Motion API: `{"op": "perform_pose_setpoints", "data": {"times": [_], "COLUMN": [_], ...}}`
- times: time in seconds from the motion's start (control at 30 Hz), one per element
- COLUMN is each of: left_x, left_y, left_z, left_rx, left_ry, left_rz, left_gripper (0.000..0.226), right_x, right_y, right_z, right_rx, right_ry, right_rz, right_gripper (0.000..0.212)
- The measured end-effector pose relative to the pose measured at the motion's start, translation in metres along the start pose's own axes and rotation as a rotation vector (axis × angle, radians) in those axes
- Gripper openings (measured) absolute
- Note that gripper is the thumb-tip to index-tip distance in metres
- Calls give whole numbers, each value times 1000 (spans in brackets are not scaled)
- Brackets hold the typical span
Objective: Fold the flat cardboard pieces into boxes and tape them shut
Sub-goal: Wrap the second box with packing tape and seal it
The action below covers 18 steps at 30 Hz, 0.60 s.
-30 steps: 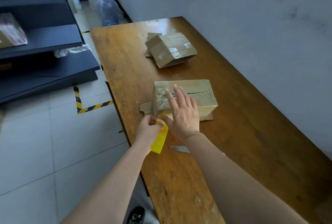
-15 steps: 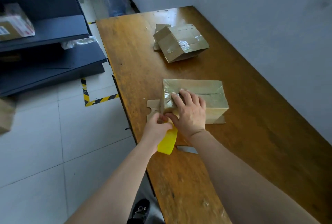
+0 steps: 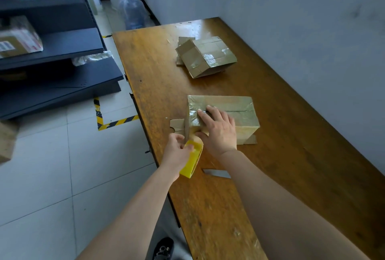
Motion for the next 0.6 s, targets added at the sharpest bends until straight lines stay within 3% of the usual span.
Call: {"op": "perform_pose_setpoints", "data": {"times": [0.07,0.2,0.47,0.6], "left_x": [1,0,2,2], "left_y": [0,3,1,-6], "left_z": [-2,-8,-23,-36], "left_rx": [26,45,276,408], "left_ry": [11,-16,-114,-338], "left_rz": [-6,-17,58,363], "left_gripper": [32,23,44,50], "right_x": [0,-1,-3,-4], "right_y": [1,4,5,9], "right_z": [-1,-4,-11,-22], "right_rx": [6,15,34,6], "right_ry": [-2,4,21,41], "right_rz": [9,25,20,36], "right_gripper": [62,63,63,64]}}
Point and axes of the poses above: each hand's wrist, its own z-axis towards the middle knuckle, its own y-axis out of the back of the hand, x = y × z, the point moved 6 cm from there along z, towards the middle knuckle, and after that the axes turned 9 degrees about -y, right-handed, at the moved point
